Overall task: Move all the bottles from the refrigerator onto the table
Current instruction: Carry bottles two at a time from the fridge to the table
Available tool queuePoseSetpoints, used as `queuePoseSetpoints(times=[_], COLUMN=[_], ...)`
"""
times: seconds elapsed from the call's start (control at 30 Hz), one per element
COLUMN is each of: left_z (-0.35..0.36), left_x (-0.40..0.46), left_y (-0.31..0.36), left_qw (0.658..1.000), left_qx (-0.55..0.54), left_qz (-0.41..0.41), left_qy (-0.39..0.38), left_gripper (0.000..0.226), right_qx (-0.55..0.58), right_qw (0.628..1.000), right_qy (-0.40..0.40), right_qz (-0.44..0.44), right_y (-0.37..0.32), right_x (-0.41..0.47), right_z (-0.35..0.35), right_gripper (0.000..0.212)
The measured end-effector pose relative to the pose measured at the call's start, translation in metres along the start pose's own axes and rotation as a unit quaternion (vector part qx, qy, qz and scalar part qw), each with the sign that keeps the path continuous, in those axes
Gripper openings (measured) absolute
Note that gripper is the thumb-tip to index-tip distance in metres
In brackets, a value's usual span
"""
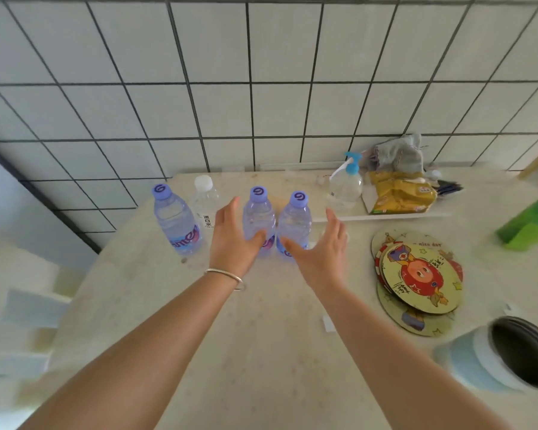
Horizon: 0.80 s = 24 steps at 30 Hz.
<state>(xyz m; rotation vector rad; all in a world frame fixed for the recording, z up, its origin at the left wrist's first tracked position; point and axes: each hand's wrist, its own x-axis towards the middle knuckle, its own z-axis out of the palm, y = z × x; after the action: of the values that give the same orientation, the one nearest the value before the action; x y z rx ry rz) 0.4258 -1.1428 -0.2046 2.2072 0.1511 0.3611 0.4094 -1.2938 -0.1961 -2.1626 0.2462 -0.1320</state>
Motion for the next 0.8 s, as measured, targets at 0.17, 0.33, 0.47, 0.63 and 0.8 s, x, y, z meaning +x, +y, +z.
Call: queuePoseSetpoints(times=[0.17, 0.33, 0.47, 0.63, 0.8], left_z=[-0.052, -0.098, -0.133, -0.18, -0.226], left_x=[-0.063, -0.152, -0.241, -0.369, -0.492], left_y=[0.014, 0.03, 0.041, 0.038, 0.025], left_qw=[0.999, 0.992, 0.976, 0.94, 0.882], left_qx=[0.016, 0.009, 0.015, -0.01, -0.005], left_qz=[0.017, 0.002, -0.03, -0.13, -0.221], left_qy=[0.047, 0.125, 0.216, 0.315, 0.416], left_gripper=[0.065, 0.043, 0.043, 0.051, 0.053], right_qx=[-0.021, 0.004, 0.011, 0.012, 0.009], right_qw=[0.992, 0.98, 0.951, 0.89, 0.822], right_qy=[-0.084, -0.138, -0.209, -0.33, -0.423], right_qz=[-0.097, -0.141, -0.227, -0.313, -0.381], right_y=[-0.01, -0.015, -0.021, -0.029, -0.047], right_x=[-0.063, -0.12, -0.184, -0.286, -0.402], right_z=[-0.024, -0.04, -0.048, -0.051, -0.034], right_gripper=[0.085, 0.064, 0.064, 0.073, 0.077])
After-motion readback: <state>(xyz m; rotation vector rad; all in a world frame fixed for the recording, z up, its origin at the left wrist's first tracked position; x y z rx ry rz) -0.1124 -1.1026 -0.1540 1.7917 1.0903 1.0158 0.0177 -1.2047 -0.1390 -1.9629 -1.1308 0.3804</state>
